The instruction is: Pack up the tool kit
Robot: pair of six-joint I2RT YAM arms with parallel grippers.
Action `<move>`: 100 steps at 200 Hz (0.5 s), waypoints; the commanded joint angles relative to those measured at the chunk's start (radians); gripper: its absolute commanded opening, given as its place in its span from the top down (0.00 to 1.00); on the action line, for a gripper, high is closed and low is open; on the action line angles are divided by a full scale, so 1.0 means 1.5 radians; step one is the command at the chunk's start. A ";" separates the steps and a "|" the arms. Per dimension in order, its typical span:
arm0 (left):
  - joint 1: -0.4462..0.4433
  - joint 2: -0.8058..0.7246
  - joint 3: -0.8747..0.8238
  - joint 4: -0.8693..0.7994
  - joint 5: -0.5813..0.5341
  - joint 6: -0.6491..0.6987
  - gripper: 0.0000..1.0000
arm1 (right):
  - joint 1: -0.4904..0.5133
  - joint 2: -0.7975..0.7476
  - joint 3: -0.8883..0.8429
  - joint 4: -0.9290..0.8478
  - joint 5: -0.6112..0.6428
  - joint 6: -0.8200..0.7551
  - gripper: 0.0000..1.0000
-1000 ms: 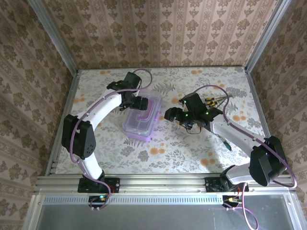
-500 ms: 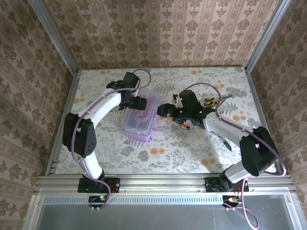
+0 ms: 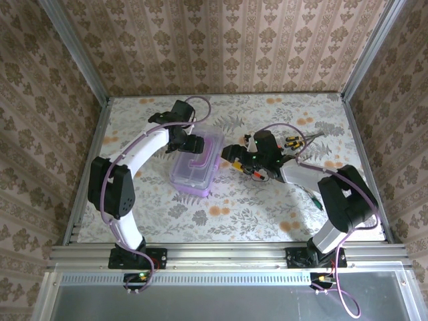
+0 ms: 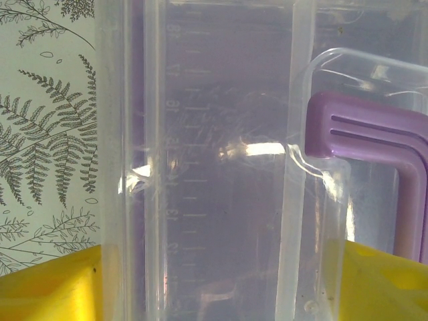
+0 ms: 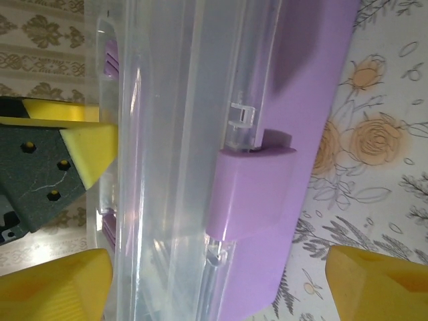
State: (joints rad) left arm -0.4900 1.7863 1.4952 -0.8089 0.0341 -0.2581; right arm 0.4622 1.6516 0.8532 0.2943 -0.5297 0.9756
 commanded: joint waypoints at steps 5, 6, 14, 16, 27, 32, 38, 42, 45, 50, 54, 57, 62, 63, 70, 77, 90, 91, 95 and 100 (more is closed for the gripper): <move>0.000 0.047 0.002 -0.009 0.000 0.009 0.27 | -0.010 0.049 -0.023 0.122 -0.044 0.051 0.16; 0.001 0.048 0.002 -0.009 0.002 0.009 0.27 | -0.010 0.050 -0.023 0.126 -0.045 0.053 0.16; 0.003 0.055 0.004 -0.009 0.010 0.008 0.27 | -0.012 0.065 -0.026 0.150 -0.051 0.064 0.16; 0.004 0.057 0.005 -0.009 0.011 0.008 0.27 | -0.013 0.068 -0.027 0.154 -0.053 0.066 0.16; 0.007 0.063 0.007 -0.011 0.017 0.008 0.27 | -0.015 0.088 -0.023 0.176 -0.064 0.072 0.16; 0.008 0.063 0.008 -0.011 0.019 0.008 0.27 | -0.016 0.096 -0.022 0.186 -0.069 0.076 0.16; 0.011 0.062 0.007 -0.009 0.021 0.008 0.27 | -0.016 0.108 -0.021 0.203 -0.075 0.083 0.16; 0.012 0.061 0.005 -0.007 0.022 0.008 0.27 | -0.017 0.115 -0.020 0.214 -0.080 0.088 0.16; 0.014 0.060 0.002 -0.004 0.024 0.009 0.28 | -0.017 0.121 -0.019 0.222 -0.085 0.093 0.16; 0.016 0.059 -0.001 0.001 0.027 0.009 0.28 | -0.017 0.130 -0.018 0.239 -0.092 0.102 0.16; 0.017 0.059 -0.004 0.005 0.030 0.010 0.28 | -0.017 0.136 -0.017 0.252 -0.097 0.107 0.16; 0.018 0.059 -0.005 0.007 0.033 0.011 0.28 | -0.017 0.140 -0.017 0.260 -0.100 0.111 0.16; 0.018 0.060 -0.006 0.009 0.039 0.012 0.28 | -0.017 0.146 -0.017 0.270 -0.103 0.115 0.16; 0.018 0.060 -0.007 0.009 0.040 0.012 0.28 | -0.017 0.146 -0.018 0.272 -0.103 0.116 0.16; 0.018 0.063 -0.006 0.011 0.043 0.014 0.28 | -0.017 0.149 -0.021 0.277 -0.102 0.117 0.16; 0.019 0.066 -0.005 0.011 0.045 0.014 0.28 | -0.018 0.150 -0.026 0.281 -0.098 0.117 0.16; 0.019 0.068 -0.007 0.015 0.048 0.016 0.29 | -0.018 0.150 -0.036 0.302 -0.101 0.121 0.15; 0.019 0.069 -0.007 0.015 0.048 0.016 0.29 | -0.018 0.150 -0.037 0.305 -0.102 0.122 0.15; 0.018 0.069 -0.007 0.016 0.050 0.018 0.29 | -0.018 0.152 -0.039 0.316 -0.105 0.123 0.15; 0.019 0.070 -0.008 0.019 0.053 0.019 0.29 | -0.018 0.154 -0.043 0.331 -0.110 0.125 0.15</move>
State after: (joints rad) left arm -0.4721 1.8179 1.5257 -0.7891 0.0673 -0.2516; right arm 0.4408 1.8702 0.8127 0.6525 -0.6441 1.1316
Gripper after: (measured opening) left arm 0.737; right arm 0.848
